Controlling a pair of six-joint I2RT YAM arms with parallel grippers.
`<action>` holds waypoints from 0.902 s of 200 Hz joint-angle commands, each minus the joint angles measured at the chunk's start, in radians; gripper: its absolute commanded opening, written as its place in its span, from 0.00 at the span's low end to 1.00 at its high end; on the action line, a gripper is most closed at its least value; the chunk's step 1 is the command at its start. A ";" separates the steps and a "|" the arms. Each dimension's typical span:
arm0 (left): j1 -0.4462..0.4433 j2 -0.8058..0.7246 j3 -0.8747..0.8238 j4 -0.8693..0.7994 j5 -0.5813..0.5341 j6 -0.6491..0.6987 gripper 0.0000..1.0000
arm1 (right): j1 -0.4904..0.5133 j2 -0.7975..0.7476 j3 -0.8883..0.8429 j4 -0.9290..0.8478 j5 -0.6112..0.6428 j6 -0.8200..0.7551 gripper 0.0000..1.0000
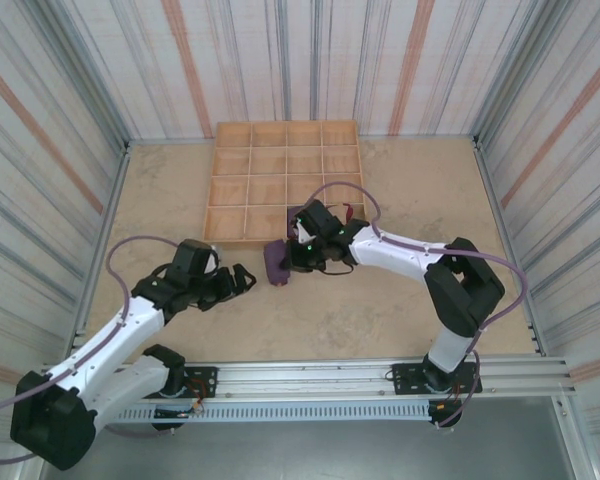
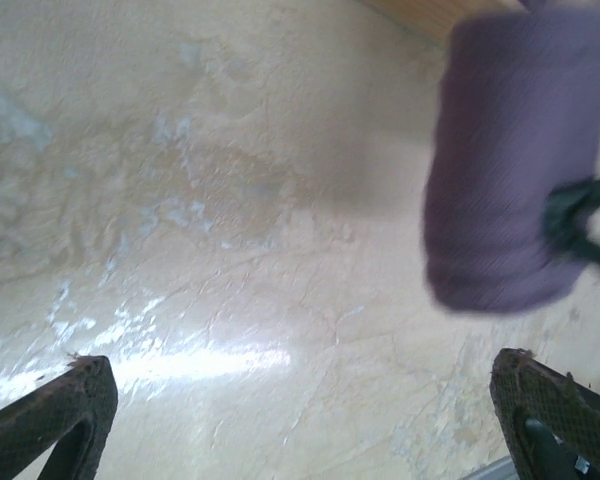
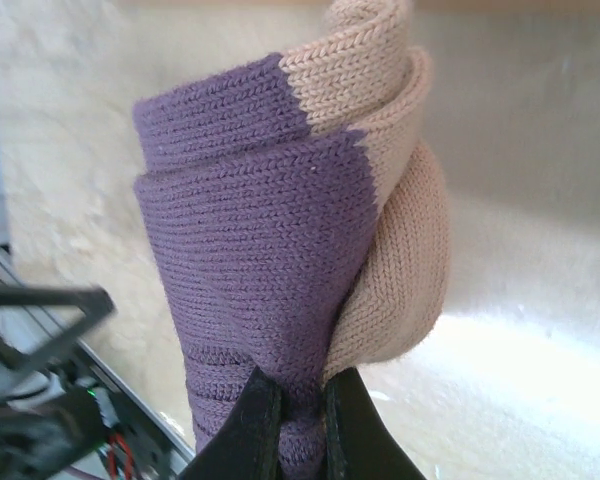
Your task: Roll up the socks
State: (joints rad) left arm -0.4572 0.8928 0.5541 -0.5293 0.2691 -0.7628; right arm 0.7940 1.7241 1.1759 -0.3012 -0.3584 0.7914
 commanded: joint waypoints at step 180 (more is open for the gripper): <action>0.008 -0.224 0.024 -0.278 0.015 -0.016 0.99 | -0.107 0.573 0.662 -0.144 -0.079 0.158 0.00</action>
State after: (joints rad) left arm -0.4572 0.6754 0.5583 -0.7795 0.2691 -0.7673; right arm 0.6807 2.2463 1.8061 -0.4080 -0.4049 0.8993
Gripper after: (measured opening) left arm 0.986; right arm 0.090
